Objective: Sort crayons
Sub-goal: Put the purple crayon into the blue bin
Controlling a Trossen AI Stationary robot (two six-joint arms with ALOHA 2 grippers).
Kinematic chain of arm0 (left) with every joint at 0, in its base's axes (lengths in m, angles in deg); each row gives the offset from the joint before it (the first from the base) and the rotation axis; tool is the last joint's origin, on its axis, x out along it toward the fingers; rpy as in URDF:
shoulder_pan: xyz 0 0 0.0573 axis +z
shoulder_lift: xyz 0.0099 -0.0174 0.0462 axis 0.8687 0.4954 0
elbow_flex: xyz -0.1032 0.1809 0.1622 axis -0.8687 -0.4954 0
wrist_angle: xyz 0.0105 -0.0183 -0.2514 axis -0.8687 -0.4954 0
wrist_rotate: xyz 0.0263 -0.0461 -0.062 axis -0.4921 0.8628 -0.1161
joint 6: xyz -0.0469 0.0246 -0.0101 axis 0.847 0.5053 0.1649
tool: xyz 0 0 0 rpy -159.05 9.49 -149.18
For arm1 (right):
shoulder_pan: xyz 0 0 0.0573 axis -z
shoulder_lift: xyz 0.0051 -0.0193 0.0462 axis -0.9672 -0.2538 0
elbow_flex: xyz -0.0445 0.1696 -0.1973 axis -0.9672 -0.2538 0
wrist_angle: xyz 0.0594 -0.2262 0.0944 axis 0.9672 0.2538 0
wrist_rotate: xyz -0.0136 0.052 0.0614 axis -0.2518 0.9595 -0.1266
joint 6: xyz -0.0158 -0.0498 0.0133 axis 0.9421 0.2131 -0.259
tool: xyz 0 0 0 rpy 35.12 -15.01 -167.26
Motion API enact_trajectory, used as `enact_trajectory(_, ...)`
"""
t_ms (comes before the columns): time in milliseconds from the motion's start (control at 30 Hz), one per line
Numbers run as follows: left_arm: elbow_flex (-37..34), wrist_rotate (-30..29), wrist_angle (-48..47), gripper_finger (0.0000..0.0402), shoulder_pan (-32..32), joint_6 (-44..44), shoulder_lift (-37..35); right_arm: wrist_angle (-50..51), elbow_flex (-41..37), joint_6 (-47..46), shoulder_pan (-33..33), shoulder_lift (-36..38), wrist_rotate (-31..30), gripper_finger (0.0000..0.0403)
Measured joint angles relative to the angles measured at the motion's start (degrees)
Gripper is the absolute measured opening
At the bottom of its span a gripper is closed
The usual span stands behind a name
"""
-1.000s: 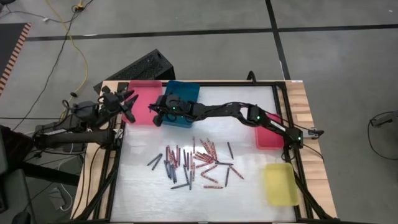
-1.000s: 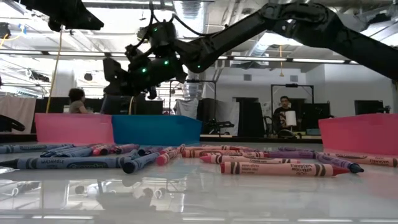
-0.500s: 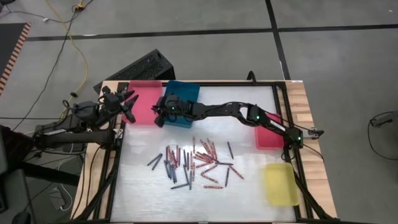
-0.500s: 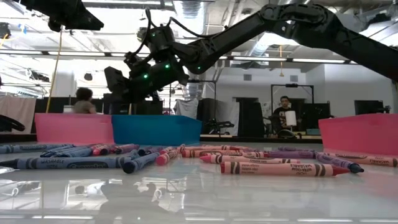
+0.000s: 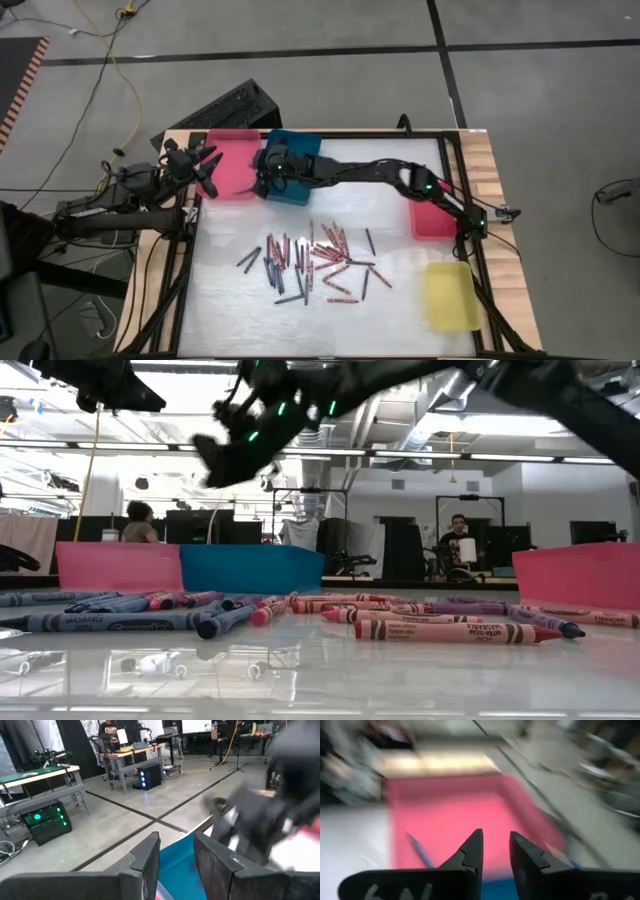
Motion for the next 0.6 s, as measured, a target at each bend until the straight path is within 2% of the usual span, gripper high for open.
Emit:
enact_trajectory(133, 0.0, 0.0, -1.0, 0.0110, 0.0, 0.0, 0.0, 19.8, 0.0, 4.0, 0.5, 4.9, -17.4, 0.0083)
enact_trajectory(200, 0.0, 0.0, -1.0, 0.0110, 0.0, 0.4, 0.0, 29.6, -0.1, 2.3, 1.3, 6.4, -22.1, 0.0082)
enact_trajectory(267, 0.0, 0.0, -0.9, 0.0110, 0.0, 1.1, 0.0, 38.1, -0.1, -2.5, 2.6, 7.3, -22.8, 0.0081)
enact_trajectory(367, 0.0, 0.0, -1.1, 0.0110, 0.0, 1.5, 0.0, 47.6, -0.5, -10.7, 5.1, 7.6, -19.4, 0.0081)
enact_trajectory(467, 0.0, 0.0, -1.2, 0.0110, 0.0, 1.5, 0.0, 48.8, -2.9, -13.6, 7.5, 6.0, -16.3, 0.0081)
enact_trajectory(600, 0.0, 0.0, -1.3, 0.0110, 0.0, 1.5, 0.0, 47.1, -6.1, -14.1, 9.7, 3.9, -15.2, 0.0081)
